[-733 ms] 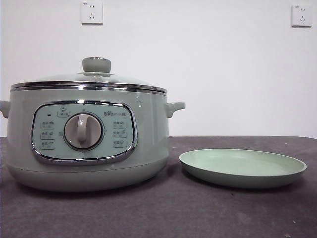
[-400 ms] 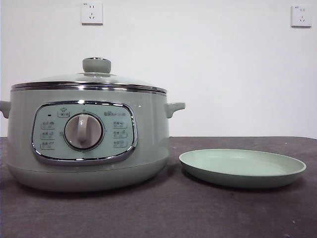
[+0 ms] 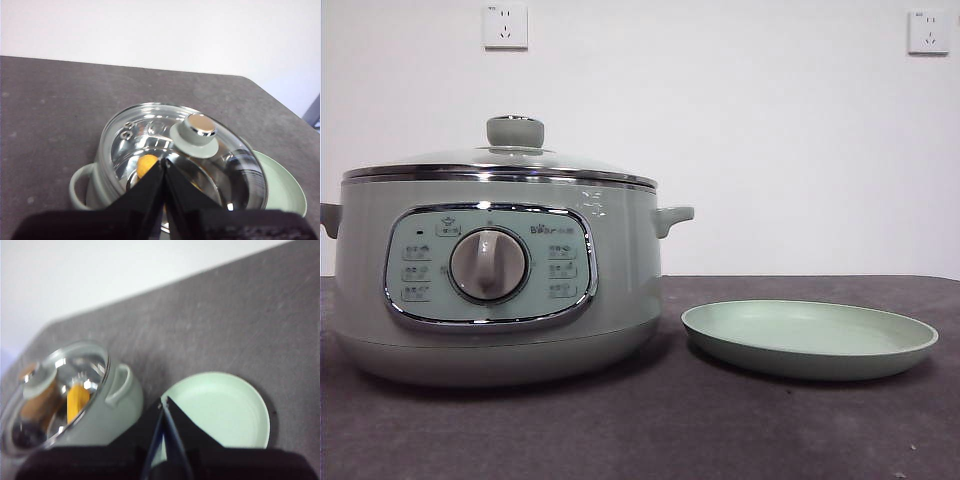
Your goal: Take the corn out from the steamer,put the corn on the plate,close the lid
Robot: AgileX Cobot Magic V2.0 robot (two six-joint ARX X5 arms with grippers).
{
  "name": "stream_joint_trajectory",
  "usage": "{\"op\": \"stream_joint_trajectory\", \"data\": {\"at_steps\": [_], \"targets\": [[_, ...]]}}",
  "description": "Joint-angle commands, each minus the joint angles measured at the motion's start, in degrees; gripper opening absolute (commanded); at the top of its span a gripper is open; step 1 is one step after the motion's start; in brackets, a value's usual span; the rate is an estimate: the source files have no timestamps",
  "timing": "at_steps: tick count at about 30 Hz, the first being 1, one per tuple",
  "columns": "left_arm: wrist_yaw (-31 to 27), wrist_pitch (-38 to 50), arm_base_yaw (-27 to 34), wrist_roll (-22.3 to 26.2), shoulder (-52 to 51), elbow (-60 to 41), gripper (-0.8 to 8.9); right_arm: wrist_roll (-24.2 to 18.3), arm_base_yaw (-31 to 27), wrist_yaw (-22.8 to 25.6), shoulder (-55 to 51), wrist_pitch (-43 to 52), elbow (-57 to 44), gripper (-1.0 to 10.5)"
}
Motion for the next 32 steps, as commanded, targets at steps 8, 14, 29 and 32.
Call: {"op": "stream_joint_trajectory", "data": {"at_steps": [8, 14, 29, 32], "targets": [[9.46, -6.49, 0.11, 3.04, 14.29, 10.84, 1.04, -17.73, 0.02, -4.70, 15.26, -13.90, 16.48, 0.6], [11.61, -5.77, -1.22, 2.12, 21.09, 13.09, 3.46, -17.79, 0.02, -4.57, 19.21, -13.92, 18.16, 4.0], [-5.42, -0.55, -18.23, 4.31, 38.93, 25.42, 3.47, -16.52, 1.31, -4.42, 21.66, -13.22, 18.16, 4.1], [-9.75, -0.04, -20.90, 4.98, 43.12, 27.93, 3.47, -16.55, 1.31, -4.39, 21.66, -13.25, 18.16, 4.1]]}}
